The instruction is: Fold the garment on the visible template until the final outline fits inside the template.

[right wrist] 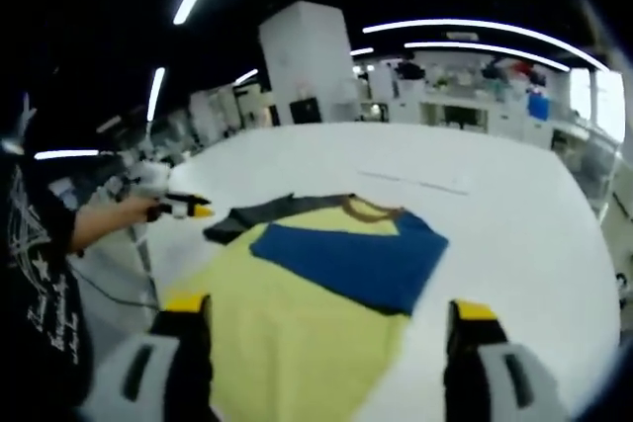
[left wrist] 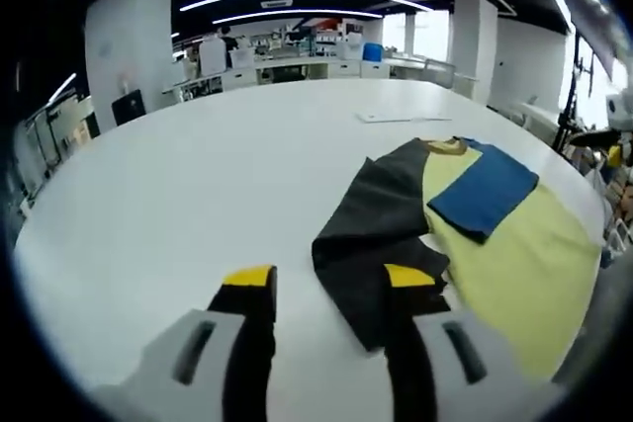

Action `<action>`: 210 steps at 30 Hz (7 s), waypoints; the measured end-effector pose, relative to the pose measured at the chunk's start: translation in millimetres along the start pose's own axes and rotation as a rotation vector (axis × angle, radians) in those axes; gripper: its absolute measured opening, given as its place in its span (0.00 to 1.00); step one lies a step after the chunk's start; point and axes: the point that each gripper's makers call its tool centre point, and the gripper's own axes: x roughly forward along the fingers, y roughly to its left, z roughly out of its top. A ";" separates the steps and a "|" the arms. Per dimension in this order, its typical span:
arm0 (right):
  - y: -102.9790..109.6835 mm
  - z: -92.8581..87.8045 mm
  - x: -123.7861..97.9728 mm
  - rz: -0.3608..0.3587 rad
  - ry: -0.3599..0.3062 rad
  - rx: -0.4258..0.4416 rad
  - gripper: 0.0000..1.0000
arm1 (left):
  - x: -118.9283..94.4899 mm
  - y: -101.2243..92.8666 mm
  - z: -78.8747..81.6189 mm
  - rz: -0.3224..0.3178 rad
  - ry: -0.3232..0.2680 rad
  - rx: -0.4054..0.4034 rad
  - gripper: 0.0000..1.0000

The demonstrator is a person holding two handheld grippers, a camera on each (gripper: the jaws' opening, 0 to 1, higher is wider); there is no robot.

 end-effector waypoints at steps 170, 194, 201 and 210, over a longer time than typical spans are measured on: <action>24.7 -44.2 8.9 0.001 0.060 0.077 0.99 | -45.3 -8.7 87.6 0.188 -0.327 -0.084 0.00; 24.1 -38.6 9.0 -0.009 0.072 0.065 0.99 | -42.8 101.1 33.5 0.360 -0.332 -0.199 0.00; 26.9 -39.9 6.9 -0.014 0.084 0.058 0.99 | -43.3 112.8 9.3 0.389 -0.294 -0.241 0.00; 30.6 -39.8 5.9 -0.011 0.085 0.059 0.99 | -39.3 116.5 -30.8 0.421 -0.206 -0.297 0.00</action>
